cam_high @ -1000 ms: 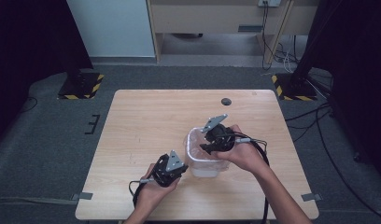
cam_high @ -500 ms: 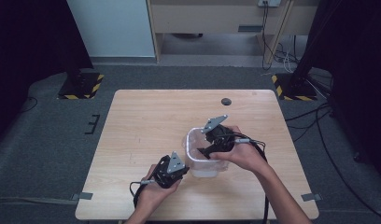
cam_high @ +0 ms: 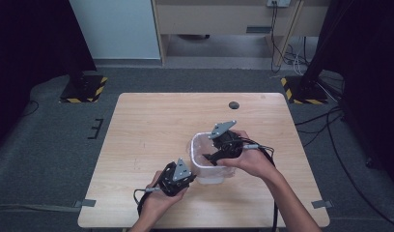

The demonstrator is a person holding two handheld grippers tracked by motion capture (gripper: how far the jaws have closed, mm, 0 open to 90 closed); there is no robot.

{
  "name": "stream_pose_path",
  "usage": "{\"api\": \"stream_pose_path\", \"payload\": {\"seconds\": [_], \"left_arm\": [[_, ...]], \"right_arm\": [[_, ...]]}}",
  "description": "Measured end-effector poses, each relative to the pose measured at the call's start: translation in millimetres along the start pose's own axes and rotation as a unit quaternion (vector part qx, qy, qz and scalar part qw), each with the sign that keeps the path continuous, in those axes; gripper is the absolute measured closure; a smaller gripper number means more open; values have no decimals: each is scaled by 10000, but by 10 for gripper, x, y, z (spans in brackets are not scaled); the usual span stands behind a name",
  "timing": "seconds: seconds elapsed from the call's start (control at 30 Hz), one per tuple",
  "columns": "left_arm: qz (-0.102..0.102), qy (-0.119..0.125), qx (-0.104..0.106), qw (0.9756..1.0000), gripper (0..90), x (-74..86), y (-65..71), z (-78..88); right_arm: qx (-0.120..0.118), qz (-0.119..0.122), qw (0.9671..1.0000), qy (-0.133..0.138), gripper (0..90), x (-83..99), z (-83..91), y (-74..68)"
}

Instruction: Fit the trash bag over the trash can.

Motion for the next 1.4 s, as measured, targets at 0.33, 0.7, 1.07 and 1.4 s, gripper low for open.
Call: {"api": "stream_pose_path", "payload": {"seconds": [0.33, 0.7, 1.07, 1.4], "left_arm": [[14, 69, -51, 10000, 731, -13, -11, 40], [116, 240, -171, 9995, 464, -29, 22, 95], [406, 374, -245, 9982, 160, -2, -7, 232], [702, 525, -568, 9945, 87, 18, -253, 464]], "right_arm": [[-77, -169, 9993, 328, 210, -44, 148, 14], [64, -369, 9953, 889, 149, -92, 412, 58], [429, -635, 9883, 1316, 75, 17, 589, 200], [1202, -1176, 9703, 1740, 94, 135, 812, 491]]}}
Point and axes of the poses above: each handheld gripper's, and its own axes: z roughly backward along the jaws, x roughly out of its underside, y roughly to its right, the point moved 4 cm from there along -z, roughly forward along the jaws, and after that the axes turned 12 degrees about y, right-handed, at the moved point
